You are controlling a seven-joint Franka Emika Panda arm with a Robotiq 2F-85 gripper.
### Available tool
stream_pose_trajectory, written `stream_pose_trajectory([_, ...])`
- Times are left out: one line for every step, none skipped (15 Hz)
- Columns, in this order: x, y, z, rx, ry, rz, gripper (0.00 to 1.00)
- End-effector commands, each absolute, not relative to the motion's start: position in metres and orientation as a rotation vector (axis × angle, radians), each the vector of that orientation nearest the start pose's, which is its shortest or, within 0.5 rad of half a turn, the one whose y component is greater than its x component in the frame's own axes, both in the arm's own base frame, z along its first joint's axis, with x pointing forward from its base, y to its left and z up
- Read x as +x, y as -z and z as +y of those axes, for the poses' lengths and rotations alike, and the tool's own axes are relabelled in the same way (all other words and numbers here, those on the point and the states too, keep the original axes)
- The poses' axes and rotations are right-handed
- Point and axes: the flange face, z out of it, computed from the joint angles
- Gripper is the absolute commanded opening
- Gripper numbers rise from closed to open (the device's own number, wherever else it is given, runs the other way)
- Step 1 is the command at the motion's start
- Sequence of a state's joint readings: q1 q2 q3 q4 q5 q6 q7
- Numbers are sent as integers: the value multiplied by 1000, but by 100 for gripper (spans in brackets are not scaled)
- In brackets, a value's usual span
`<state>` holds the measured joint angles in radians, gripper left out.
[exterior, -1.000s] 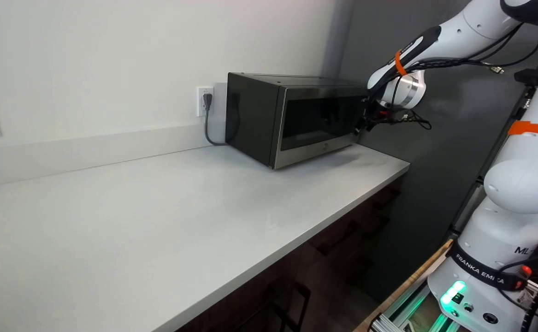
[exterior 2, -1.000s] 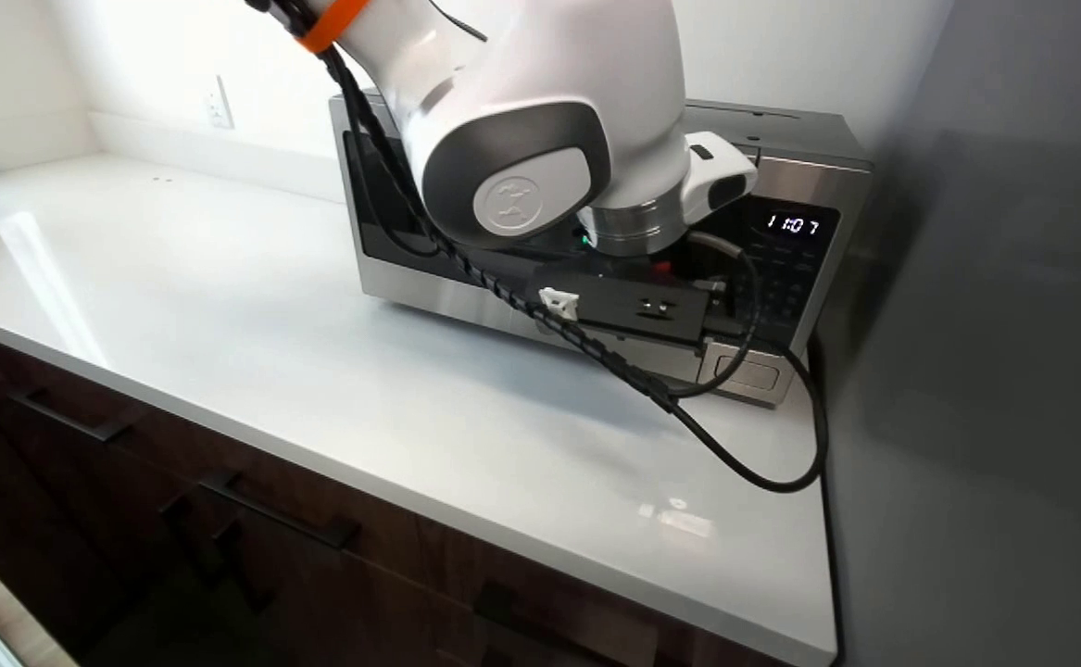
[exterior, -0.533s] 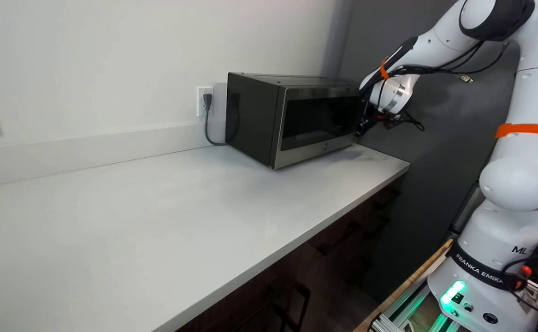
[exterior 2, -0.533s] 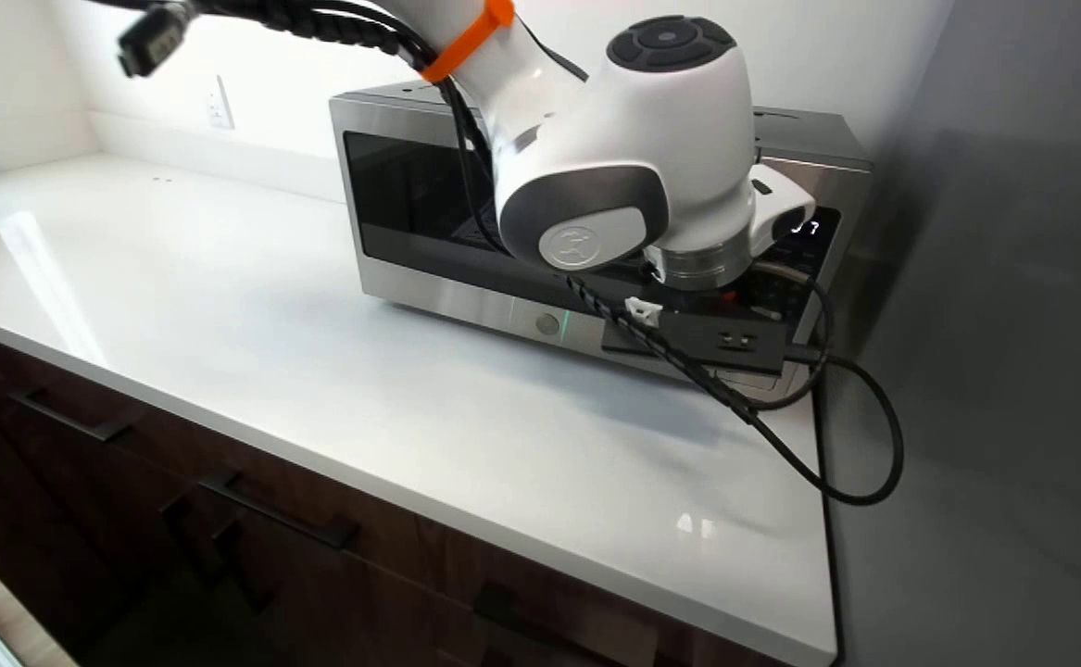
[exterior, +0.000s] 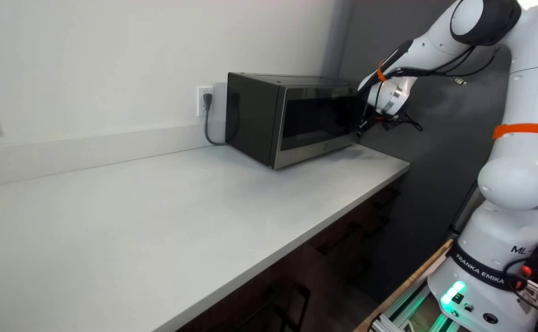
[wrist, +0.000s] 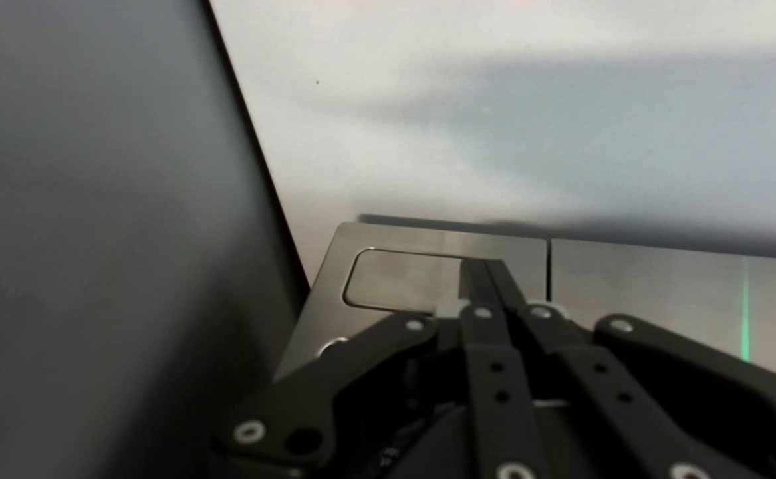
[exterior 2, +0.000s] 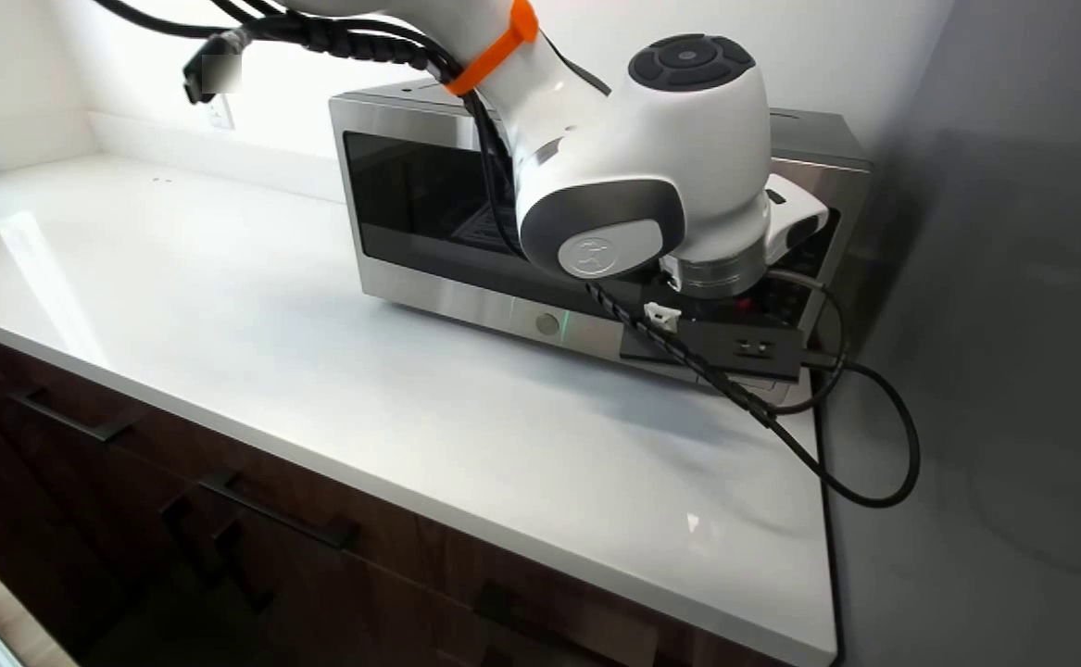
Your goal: Open the microwave door by pushing the bottom right button on the microwave
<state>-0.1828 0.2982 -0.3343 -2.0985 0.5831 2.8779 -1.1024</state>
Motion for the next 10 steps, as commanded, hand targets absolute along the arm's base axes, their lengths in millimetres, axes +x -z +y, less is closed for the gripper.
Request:
stream_pose_trajectory([522, -328, -328, -3263, 843, -239, 0])
stream_pose_trajectory([519, -325, -331, -3256, 850, -284, 0])
stream_pose_trajectory([517, -322, -334, -3246, 856, -320, 0])
stream_pose_trajectory([513, -315, -341, -3249, 846, -341, 0])
stream_pose_trajectory([509, -311, -346, -3244, 852, -362, 0])
stream_pose_trajectory([506, -308, -353, -3244, 872, -365, 0])
stream_pose_trajectory([504, -307, -360, -3239, 908, -343, 0])
stream_pose_trajectory([504, -307, -364, -3211, 953, -332, 0])
stream_pose_trajectory([505, -307, -367, -3203, 995, -323, 0])
stream_pose_trajectory([509, -308, -368, -3180, 1042, -321, 0])
